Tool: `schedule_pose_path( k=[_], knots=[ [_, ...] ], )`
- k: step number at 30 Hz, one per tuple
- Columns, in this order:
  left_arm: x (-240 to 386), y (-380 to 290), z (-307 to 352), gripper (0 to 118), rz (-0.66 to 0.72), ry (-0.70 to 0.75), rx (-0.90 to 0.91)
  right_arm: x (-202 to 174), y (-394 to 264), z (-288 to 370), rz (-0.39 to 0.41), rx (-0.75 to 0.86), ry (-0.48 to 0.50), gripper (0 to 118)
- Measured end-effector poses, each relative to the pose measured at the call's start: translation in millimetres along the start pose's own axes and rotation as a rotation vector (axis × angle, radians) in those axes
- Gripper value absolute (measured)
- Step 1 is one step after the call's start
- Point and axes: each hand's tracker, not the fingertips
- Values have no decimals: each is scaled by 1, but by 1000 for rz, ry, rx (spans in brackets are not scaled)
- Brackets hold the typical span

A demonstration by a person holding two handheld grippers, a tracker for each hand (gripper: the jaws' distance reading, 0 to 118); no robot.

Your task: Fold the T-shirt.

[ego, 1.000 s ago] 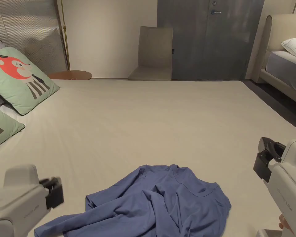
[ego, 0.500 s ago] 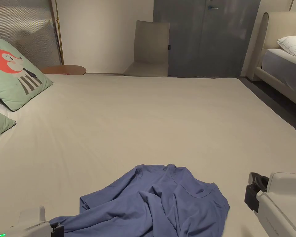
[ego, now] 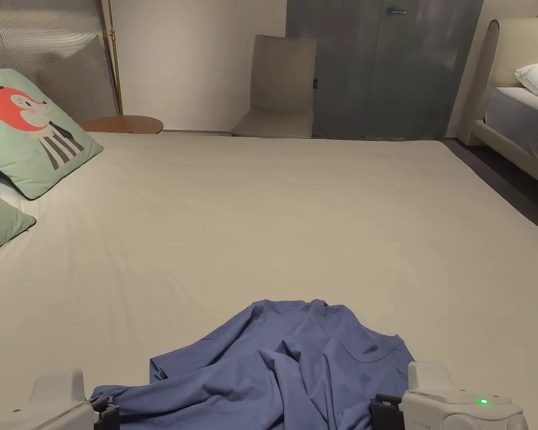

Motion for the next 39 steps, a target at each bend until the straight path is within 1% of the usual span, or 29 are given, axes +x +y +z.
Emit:
schedule_pose_path(
  k=[1, 2, 3, 4, 5, 6, 9, 10, 13, 16, 18, 22, 26, 29, 31, 34, 36, 39],
  knots=[
    [1, 1, 2, 9, 1, -3, 5, -2, -2, 1, 7, 24, -20, 61],
    [2, 2, 5, 9, 1, -2, 9, -2, -1, 7, 27, 56, -44, 49],
    [3, 3, 8, 9, 4, -4, 14, 0, 1, 12, 28, 60, -27, 24],
    [3, 6, 12, 9, 7, -13, 23, 3, 3, 19, 15, 84, -7, 8],
    [4, 8, 15, 9, 11, -19, 31, 6, 3, 27, -18, 125, 30, 8],
    [7, 11, 23, 9, 17, -28, 47, 9, 7, 39, -16, 157, 14, 8],
    [11, 24, 43, 9, 31, -64, 102, 13, 20, 73, 27, 261, 6, 8],
    [11, 31, 52, 9, 31, -69, 122, 16, 26, 89, 26, 300, 8, 8],
    [18, 50, 79, 9, 26, -95, 208, 22, 44, 134, -10, 429, 32, 8],
    [22, 72, 108, 9, 11, -102, 292, 23, 59, 180, 8, 558, 20, 8],
    [25, 90, 129, 9, -3, -108, 352, 23, 69, 206, 8, 633, 32, 8],
    [27, 124, 166, 9, -17, -108, 454, 22, 85, 252, 30, 759, 24, 8],
    [28, 161, 188, 9, -21, -102, 515, 23, 107, 282, 22, 830, 22, 8],
    [30, 190, 196, 9, -23, -116, 542, 25, 129, 294, 16, 849, 9, 8],
    [28, 211, 194, 9, -3, -136, 549, 27, 143, 299, 5, 862, 9, 8],
    [32, 244, 185, 9, -22, -129, 559, 30, 169, 300, -3, 880, -11, 8],
    [34, 264, 179, 9, -16, -134, 564, 32, 185, 299, 7, 896, -13, 8],
    [42, 291, 167, 9, 5, -136, 573, 34, 211, 295, -11, 902, -27, 8]
  ],
)
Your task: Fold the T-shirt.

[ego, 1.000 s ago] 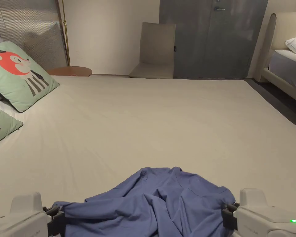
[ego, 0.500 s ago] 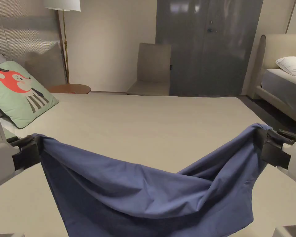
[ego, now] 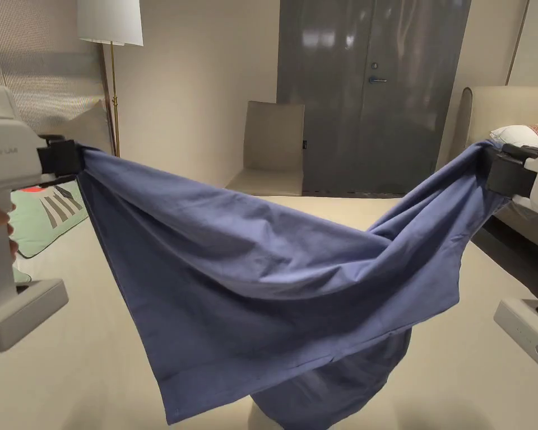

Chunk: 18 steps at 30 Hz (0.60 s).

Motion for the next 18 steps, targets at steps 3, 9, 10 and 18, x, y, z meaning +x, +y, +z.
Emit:
schedule_pose_path(
  k=[3, 9, 10, 18],
  knots=[
    [7, 15, -29, 9, -5, 14, 14, 2, 12, -26, -16, 19, -24, 8],
    [15, 41, -85, 9, 48, 37, 67, 6, 30, -76, -43, 64, -71, 8],
    [16, 45, -95, 9, 53, 40, 73, 7, 33, -86, -44, 72, -88, 8],
    [23, 32, -156, 9, 73, 38, 58, 14, 18, -136, -27, 66, -140, 8]
  ],
)
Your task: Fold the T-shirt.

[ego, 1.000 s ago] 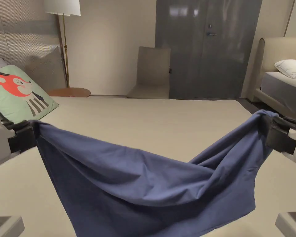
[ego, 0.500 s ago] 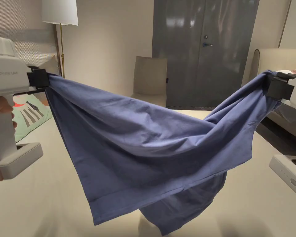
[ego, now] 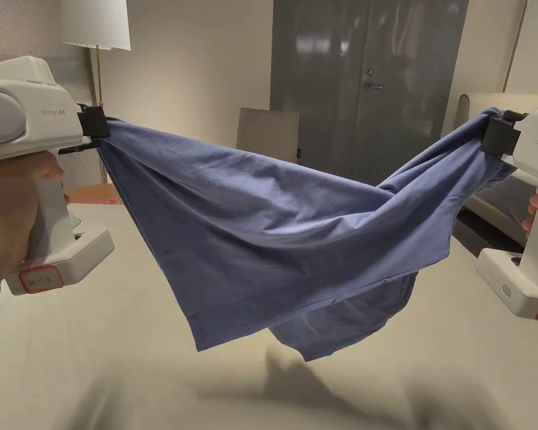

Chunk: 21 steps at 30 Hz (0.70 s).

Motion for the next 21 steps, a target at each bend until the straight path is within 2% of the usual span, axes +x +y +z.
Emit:
schedule_pose_path(
  k=[8, 21],
  knots=[
    [-14, -54, -1, 9, -35, 5, -146, 14, -57, 11, 13, -110, -9, 8],
    [-53, -167, 117, 9, -93, 46, -436, 45, -144, 133, 38, -328, 31, 8]
  ],
)
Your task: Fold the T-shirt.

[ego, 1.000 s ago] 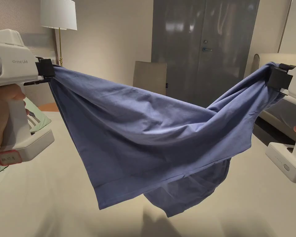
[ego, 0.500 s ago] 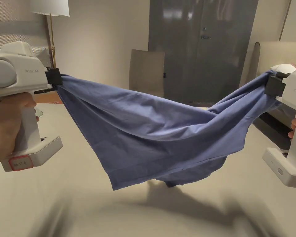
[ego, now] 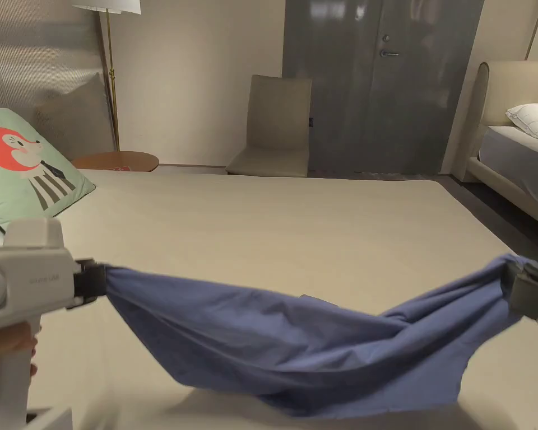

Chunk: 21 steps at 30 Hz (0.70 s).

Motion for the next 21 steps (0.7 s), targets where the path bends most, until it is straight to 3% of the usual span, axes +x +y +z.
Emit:
schedule_pose_path(
  k=[11, 21],
  knots=[
    [-37, -149, 29, 9, 55, 50, -239, 31, -124, 55, -48, -282, -26, 8],
    [-52, -202, 13, 9, 76, 110, -345, 54, -192, 53, -70, -459, -111, 8]
  ],
)
